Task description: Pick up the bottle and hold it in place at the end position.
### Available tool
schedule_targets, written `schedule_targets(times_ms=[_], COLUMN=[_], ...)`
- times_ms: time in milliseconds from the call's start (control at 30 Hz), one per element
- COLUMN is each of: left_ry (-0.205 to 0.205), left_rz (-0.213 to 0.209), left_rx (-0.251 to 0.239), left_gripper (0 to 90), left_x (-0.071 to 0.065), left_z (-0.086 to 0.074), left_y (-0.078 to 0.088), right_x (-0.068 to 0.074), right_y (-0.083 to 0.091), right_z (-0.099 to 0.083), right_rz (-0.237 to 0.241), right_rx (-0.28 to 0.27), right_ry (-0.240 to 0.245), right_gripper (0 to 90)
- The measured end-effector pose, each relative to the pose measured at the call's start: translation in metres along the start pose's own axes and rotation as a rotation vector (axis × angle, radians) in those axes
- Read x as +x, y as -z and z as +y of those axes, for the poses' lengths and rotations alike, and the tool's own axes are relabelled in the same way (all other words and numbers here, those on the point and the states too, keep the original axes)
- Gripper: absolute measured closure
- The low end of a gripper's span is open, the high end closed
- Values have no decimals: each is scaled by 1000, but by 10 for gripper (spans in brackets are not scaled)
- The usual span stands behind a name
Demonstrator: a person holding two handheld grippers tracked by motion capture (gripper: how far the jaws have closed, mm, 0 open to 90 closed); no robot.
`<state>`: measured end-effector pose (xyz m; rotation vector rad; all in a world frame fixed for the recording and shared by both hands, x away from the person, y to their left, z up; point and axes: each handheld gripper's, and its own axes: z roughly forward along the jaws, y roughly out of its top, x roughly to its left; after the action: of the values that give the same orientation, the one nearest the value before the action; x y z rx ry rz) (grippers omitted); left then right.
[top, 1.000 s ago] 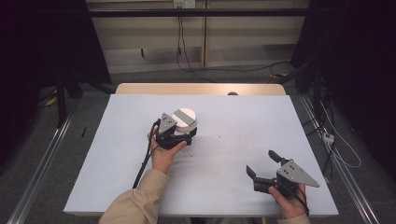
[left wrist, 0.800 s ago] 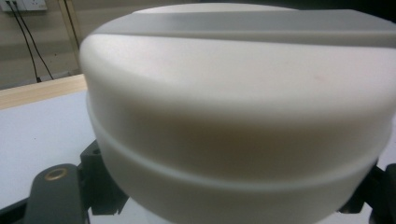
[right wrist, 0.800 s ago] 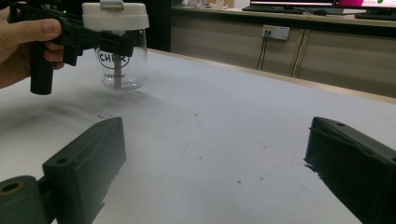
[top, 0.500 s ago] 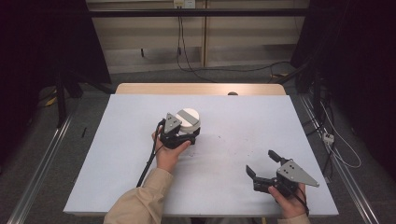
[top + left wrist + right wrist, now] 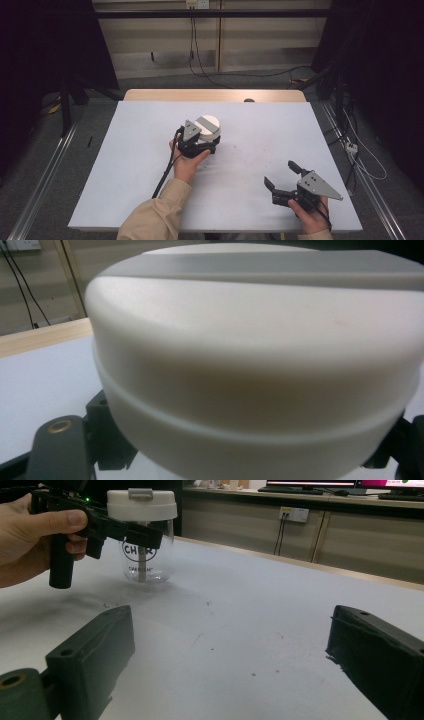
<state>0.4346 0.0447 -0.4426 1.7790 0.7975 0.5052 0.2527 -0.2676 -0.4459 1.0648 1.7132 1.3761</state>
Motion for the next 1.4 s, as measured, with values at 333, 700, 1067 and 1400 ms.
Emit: schedule_targets(times_ms=[333, 700, 1067, 1400], left_ry=[8, 3, -6, -30], left_rz=[15, 26, 22, 23], left_rx=[12, 11, -7, -3], left_gripper=[185, 185, 185, 185], left_x=[-1, -1, -1, -1], left_z=[-6, -8, -10, -10], left_y=[-8, -13, -15, -14], right_x=[1, 2, 5, 14], right_y=[-2, -4, -10, -37], right_z=[0, 0, 1, 8], right_rz=[8, 11, 25, 25], right_rx=[1, 5, 21, 94], right_ry=[-1, -4, -11, -35], right_gripper=[45, 45, 45, 56])
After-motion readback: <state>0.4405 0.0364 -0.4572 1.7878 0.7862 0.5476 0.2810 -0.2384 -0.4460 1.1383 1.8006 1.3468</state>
